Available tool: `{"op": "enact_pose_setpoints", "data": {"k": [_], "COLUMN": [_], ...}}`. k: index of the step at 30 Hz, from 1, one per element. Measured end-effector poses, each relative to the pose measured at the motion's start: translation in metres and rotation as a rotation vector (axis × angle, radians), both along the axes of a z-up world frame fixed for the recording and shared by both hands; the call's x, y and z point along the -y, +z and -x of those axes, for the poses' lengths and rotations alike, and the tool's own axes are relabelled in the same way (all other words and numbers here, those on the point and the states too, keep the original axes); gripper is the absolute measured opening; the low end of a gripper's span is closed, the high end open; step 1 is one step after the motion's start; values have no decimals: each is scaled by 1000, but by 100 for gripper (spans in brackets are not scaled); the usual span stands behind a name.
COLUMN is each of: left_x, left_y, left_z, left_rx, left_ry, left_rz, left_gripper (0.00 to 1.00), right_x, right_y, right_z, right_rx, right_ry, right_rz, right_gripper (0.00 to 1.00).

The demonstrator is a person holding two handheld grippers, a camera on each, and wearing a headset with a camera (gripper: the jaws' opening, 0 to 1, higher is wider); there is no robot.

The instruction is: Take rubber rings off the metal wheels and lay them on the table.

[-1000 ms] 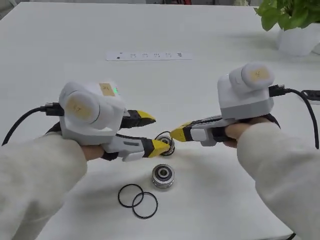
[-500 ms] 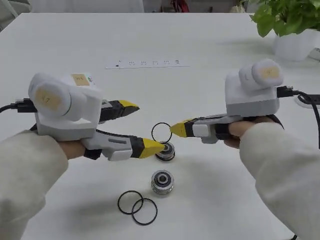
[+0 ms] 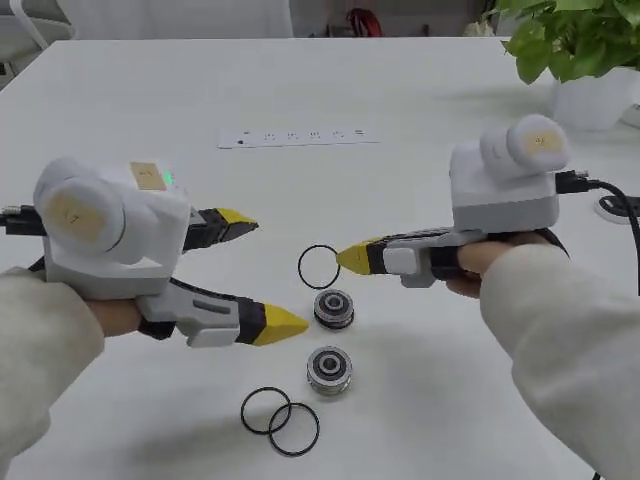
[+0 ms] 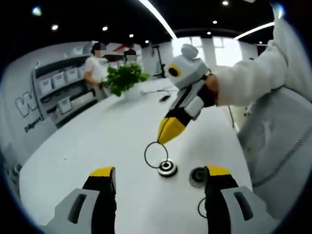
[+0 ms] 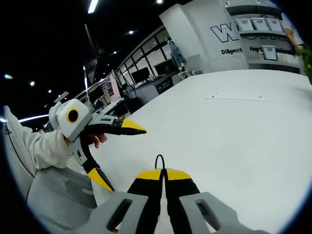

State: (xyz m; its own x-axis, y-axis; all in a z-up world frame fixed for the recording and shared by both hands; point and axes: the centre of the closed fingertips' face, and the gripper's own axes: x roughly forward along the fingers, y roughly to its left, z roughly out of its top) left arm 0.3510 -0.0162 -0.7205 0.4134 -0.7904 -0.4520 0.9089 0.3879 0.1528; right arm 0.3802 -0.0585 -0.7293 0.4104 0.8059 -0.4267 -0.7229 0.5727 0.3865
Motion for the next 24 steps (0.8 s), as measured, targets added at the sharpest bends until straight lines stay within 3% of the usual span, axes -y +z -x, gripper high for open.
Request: {"op": "enact_pose_setpoints", "data": {"k": [12,15,24], "left_x": [-23,-29,-36], "left_y": [5,7,0], "left_z": [17,23,35], "left_rx": [7,-2,-25], "left_ry": [-11,-14,-32], "left_rz": [-23,-6,-11], "left_gripper": [75,77,83], "right_x": [-13,-17,-27], "right_y": [8,9,10], "right_z": [8,12,19], "right_rx": [-3,-4,-15], "right_ry": [47,63,93], "right_rz": [-16,-17,-25], "right_gripper": [0,0,0]}}
